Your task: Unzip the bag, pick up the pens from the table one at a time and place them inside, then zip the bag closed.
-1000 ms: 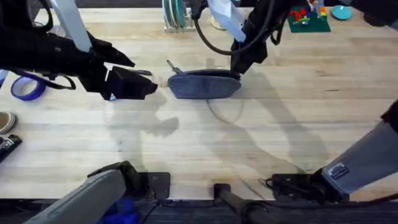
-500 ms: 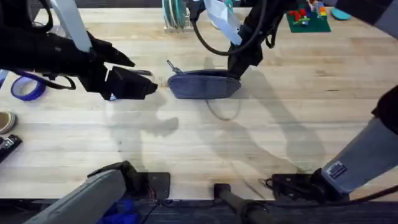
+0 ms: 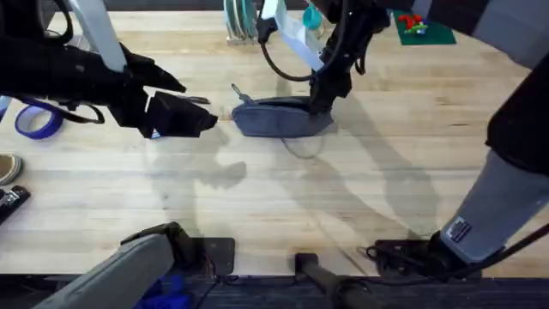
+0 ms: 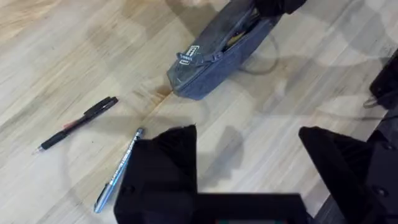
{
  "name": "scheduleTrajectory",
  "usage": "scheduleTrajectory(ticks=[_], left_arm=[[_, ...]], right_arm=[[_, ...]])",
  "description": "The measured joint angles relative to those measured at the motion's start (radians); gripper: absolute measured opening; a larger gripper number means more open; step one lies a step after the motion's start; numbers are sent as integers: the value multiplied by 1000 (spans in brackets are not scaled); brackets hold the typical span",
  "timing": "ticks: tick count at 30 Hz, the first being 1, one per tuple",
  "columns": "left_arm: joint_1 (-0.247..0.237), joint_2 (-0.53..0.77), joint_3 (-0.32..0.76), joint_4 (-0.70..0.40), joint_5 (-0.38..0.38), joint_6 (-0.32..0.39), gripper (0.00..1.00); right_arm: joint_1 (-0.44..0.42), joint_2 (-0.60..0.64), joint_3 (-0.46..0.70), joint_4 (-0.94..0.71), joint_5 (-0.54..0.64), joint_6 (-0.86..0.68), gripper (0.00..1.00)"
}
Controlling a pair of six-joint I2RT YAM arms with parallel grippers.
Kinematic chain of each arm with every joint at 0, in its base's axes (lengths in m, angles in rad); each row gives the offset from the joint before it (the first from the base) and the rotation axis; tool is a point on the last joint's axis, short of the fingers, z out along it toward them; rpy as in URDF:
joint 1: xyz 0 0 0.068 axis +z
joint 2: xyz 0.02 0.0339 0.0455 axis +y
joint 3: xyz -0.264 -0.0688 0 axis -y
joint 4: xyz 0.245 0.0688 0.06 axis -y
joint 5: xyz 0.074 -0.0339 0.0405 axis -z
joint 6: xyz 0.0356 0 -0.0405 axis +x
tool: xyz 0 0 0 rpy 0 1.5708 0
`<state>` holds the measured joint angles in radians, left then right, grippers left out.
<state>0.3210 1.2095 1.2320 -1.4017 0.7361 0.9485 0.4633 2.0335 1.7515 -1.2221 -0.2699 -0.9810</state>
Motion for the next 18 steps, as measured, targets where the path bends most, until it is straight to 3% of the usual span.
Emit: scheduleTrajectory(ticks=[18], left_arm=[[0, 0, 0, 0, 0, -3, 996]], right_arm=[[0, 57, 0, 16, -36, 0, 30]])
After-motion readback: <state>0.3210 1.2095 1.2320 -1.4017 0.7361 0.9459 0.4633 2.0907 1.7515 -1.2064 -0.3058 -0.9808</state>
